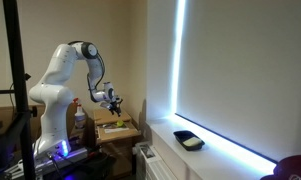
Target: Put the ball on the sliding tray on the windowsill
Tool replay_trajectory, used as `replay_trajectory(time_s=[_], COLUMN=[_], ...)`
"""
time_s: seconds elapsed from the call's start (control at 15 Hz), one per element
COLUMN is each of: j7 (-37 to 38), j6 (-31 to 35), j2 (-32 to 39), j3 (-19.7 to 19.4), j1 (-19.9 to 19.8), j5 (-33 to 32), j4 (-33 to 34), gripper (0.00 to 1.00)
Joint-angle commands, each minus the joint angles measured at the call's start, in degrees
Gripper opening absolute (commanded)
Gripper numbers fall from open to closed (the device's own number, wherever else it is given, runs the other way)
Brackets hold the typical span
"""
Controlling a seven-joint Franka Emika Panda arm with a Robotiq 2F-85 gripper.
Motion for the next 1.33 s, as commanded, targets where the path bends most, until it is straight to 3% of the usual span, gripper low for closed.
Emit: replay_trajectory(time_s=[0.0,0.2,0.33,0.4,0.73,0.93,1.0,1.07,1.27], j7=[0.03,-0.43,1.70,1.38,8.10,11.59,6.81,4.89,3.79], j6=[0.00,-0.63,1.19,2.60,2.96,1.50,1.20,2.59,2.45], j2=[1.12,4.22,8.42,10.40,17.40,21.14,22.38,19.70,22.25], j3=[0.93,2.20,-0.30,1.17,-11.03,-16.21,-17.05,-15.96,-17.27], j1=[-0.08,-0.58,2.49,1.85,14.11,18.99,20.63,19.69,21.58], j5=[0.82,1.87,0.80,1.74,0.42,1.53,8.24,9.16,12.44], j4=[0.81,2.86,5.80,7.04,15.57,19.14,19.57,16.67,18.45], gripper=[1.00,1.00,1.00,1.00,1.00,1.00,1.00,1.00,1.00])
